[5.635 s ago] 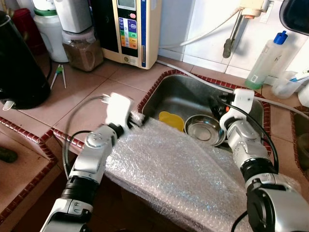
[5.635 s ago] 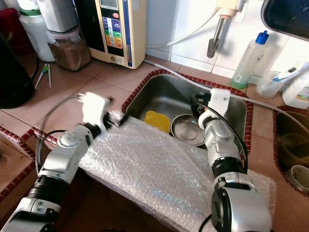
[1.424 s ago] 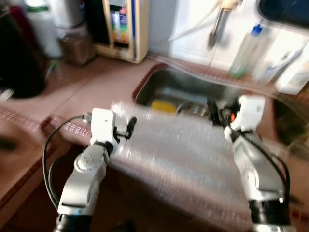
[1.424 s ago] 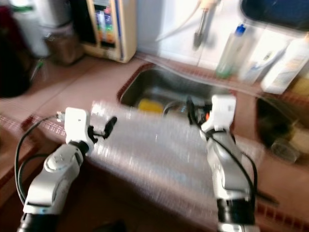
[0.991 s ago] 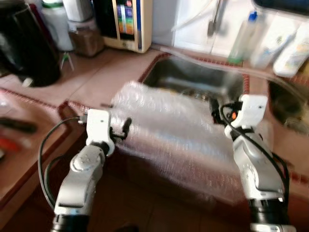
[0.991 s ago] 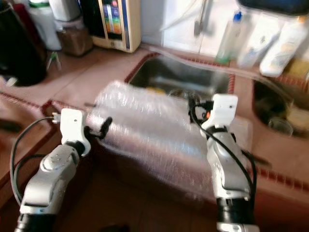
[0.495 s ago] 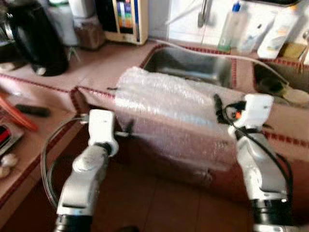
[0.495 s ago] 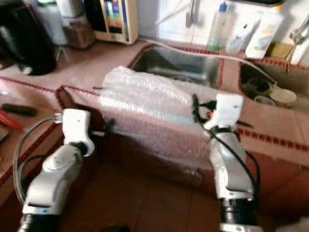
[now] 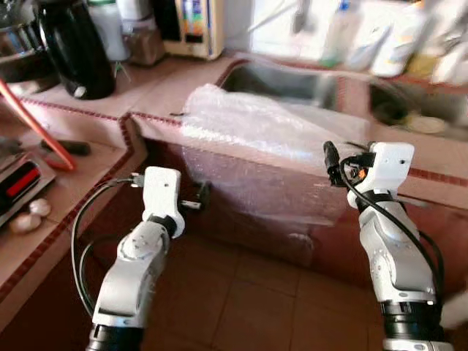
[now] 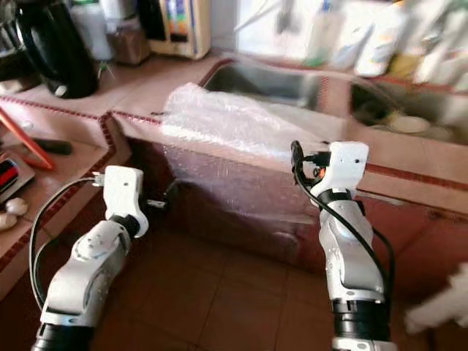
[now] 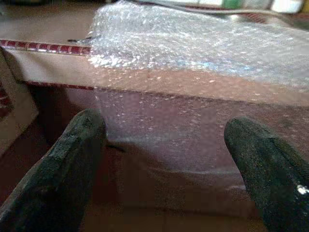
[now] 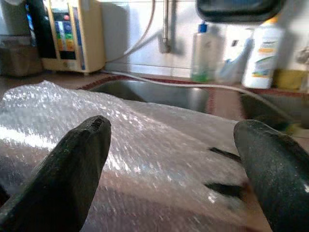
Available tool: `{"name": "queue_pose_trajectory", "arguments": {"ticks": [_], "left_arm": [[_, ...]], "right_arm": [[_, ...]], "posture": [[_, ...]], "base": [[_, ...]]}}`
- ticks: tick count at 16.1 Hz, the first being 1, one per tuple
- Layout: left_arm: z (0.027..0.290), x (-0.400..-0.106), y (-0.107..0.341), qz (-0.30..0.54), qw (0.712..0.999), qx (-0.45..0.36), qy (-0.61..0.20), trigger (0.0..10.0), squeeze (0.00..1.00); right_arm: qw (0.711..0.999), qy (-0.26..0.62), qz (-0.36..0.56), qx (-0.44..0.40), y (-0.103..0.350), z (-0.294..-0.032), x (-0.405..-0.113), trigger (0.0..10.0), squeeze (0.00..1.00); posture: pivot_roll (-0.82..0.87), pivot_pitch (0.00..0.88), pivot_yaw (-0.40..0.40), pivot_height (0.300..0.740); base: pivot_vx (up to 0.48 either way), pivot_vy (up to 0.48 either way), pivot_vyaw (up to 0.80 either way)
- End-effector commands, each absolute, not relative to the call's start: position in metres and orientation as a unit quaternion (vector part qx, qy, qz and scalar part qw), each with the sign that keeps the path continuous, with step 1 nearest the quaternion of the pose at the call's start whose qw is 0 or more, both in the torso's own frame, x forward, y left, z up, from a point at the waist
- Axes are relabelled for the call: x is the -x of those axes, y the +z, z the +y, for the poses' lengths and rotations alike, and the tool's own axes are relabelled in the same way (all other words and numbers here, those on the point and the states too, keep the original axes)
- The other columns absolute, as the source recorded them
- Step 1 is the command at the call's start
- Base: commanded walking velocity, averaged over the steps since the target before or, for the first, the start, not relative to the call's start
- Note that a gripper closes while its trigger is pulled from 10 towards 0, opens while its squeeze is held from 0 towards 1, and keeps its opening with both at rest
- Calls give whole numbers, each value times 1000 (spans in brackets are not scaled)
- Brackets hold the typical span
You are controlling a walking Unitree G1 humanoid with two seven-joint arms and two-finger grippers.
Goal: Kitchen organization
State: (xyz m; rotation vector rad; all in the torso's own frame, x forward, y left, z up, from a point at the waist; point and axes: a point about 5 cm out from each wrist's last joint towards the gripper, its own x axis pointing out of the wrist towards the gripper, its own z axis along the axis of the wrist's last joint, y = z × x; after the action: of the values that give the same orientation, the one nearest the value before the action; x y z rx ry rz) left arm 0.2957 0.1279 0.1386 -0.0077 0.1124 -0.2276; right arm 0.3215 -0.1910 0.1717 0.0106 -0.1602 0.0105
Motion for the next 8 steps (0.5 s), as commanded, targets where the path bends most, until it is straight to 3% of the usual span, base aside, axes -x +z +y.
{"name": "queue_pose_trajectory", "arguments": {"ticks": [1, 3, 8], "left_arm": [[134, -296, 138, 55, 993, -5, -102, 10000, 0], [136, -297, 137, 56, 994, 0, -99, 10000, 0], [138, -301, 138, 55, 993, 25, -99, 10000, 0]], "right_arm": [[996, 6, -88, -5, 176, -189, -323, 10000, 0], [997, 3, -81, -2, 174, -189, -323, 10000, 0], [997, 4, -78, 2, 174, -189, -324, 10000, 0]], "posture": [[-35, 50, -11, 740], [-39, 46, -11, 740], [-44, 38, -16, 740]], "base": [[0, 0, 0], [0, 0, -275], [0, 0, -800]]}}
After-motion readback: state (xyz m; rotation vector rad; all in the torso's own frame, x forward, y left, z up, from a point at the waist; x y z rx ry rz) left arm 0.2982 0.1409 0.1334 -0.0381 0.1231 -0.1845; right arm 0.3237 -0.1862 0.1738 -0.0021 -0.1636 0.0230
